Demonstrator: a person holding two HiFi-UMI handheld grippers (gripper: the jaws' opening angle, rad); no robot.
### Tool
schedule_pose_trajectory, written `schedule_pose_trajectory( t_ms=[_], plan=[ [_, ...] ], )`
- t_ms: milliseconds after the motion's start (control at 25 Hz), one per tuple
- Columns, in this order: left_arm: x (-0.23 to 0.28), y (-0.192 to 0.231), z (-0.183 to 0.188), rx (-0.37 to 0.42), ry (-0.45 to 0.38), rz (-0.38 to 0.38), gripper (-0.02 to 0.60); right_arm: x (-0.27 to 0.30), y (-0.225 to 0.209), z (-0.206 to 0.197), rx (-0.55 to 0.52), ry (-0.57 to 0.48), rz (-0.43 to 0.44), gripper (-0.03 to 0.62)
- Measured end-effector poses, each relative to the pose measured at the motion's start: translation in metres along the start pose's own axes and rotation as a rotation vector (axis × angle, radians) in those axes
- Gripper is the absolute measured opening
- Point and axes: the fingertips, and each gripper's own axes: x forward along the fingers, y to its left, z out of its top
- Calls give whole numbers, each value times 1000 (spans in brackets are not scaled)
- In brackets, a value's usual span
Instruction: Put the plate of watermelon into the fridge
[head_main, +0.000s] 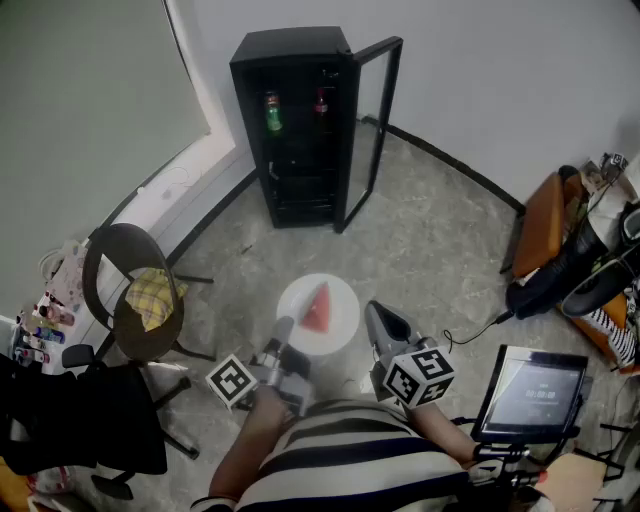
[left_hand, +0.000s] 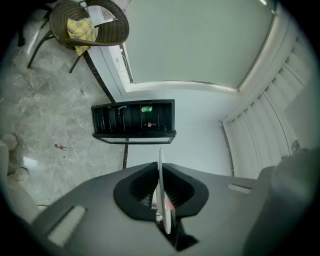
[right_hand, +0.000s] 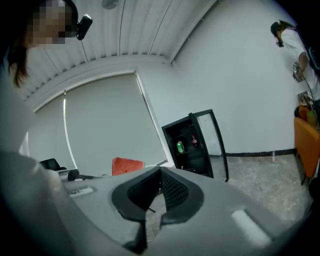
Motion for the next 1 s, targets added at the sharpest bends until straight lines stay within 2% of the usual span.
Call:
schedule_pose_trajectory(
  t_ms=[440, 680, 1000],
  plan=[
    [-2, 2, 1, -10, -13, 0, 14, -1, 7, 10, 13, -52, 35, 2],
    [-5, 2, -1, -21, -26, -3, 14, -3, 3, 3, 4, -25, 18, 2],
    [6, 3, -4, 7, -37, -15, 15, -3, -6, 4, -42, -15, 32, 2]
  ],
)
